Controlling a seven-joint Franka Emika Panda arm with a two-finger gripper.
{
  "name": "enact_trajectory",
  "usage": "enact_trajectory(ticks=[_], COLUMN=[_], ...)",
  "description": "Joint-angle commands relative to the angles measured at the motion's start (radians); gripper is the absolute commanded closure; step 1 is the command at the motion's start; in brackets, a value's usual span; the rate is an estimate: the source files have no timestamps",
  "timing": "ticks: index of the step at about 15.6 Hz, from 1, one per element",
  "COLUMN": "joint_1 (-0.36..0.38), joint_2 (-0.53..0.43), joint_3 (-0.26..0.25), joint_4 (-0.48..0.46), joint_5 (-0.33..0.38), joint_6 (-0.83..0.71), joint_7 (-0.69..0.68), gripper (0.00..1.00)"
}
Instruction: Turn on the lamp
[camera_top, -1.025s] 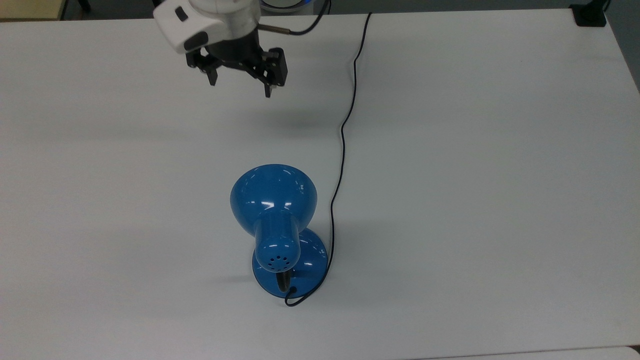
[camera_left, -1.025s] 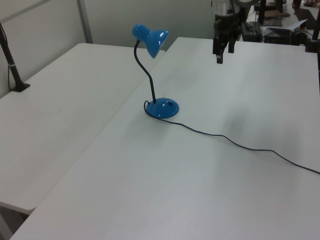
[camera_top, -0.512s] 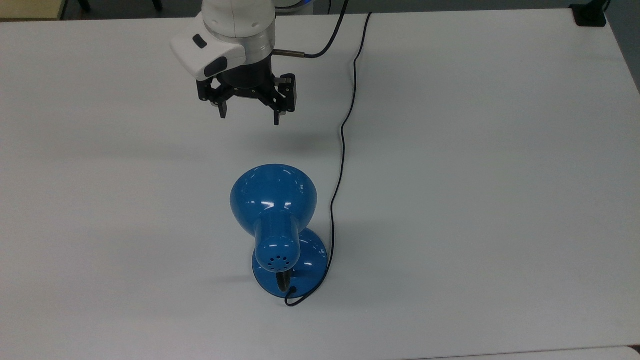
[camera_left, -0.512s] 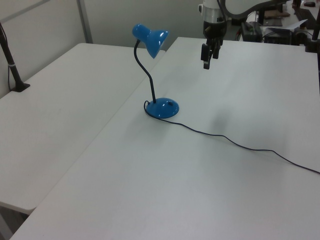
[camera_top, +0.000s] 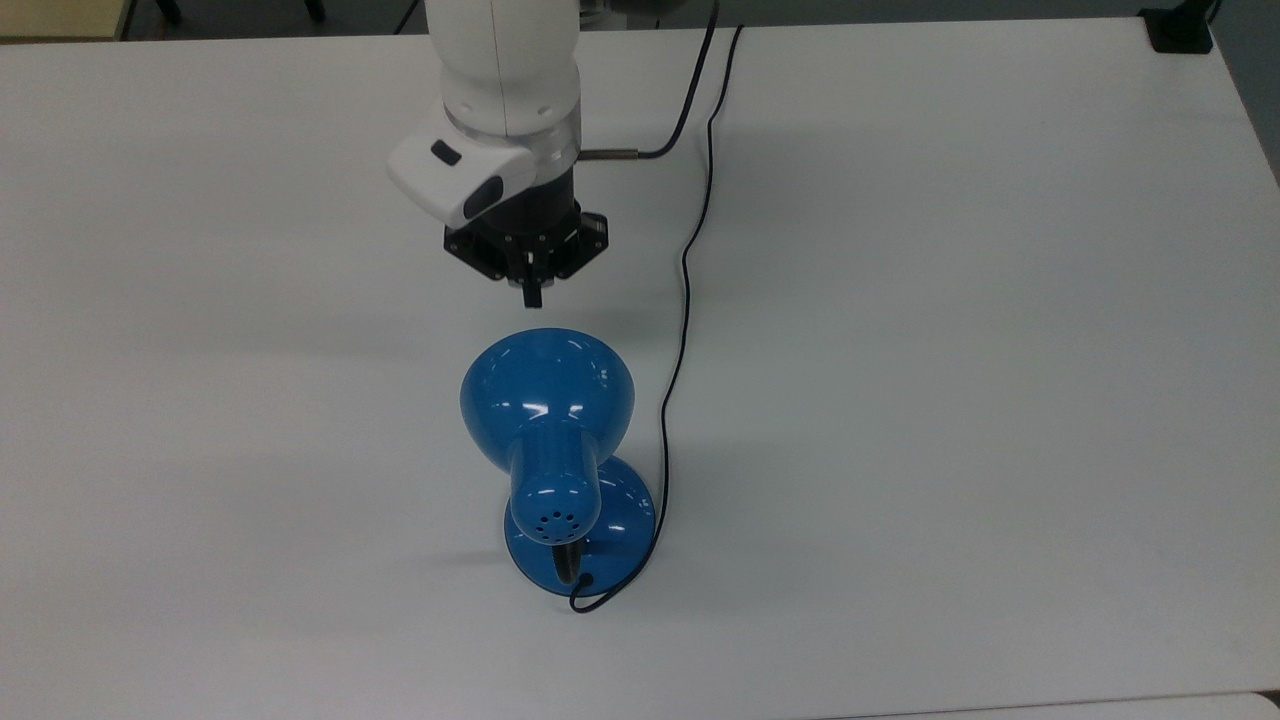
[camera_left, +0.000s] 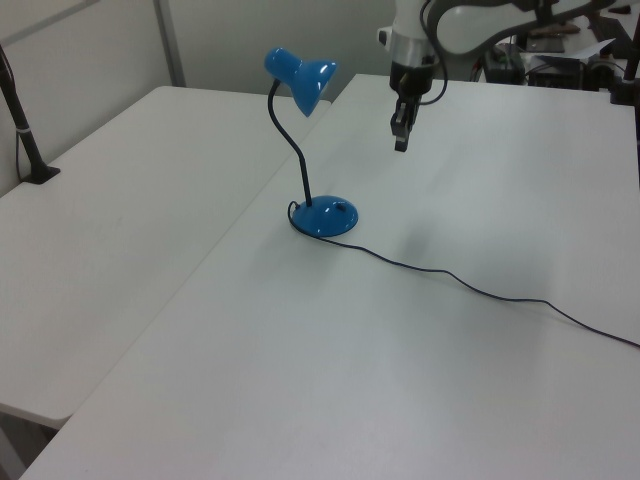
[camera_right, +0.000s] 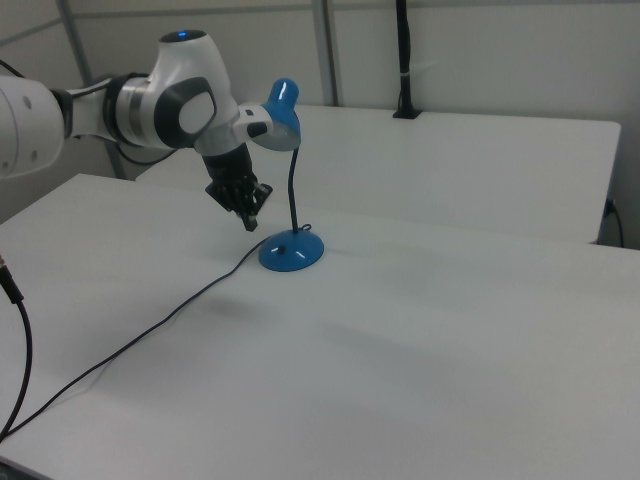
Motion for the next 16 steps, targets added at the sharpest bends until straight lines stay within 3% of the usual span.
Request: enact_trajectory(ticks=[1, 10, 16], joint_1=[0.010, 0.010, 0.031], joint_2=[0.055, 0.174, 0.204], joint_3=[0.001, 0.016, 0.018], joint_4=[0.004, 0.010, 0.013], joint_5=[0.025, 0.039, 0.034], joint_6=[0.148, 0.424, 0.432], joint_7=[-0.015, 0.029, 0.027], gripper=[1.00, 1.00, 1.00])
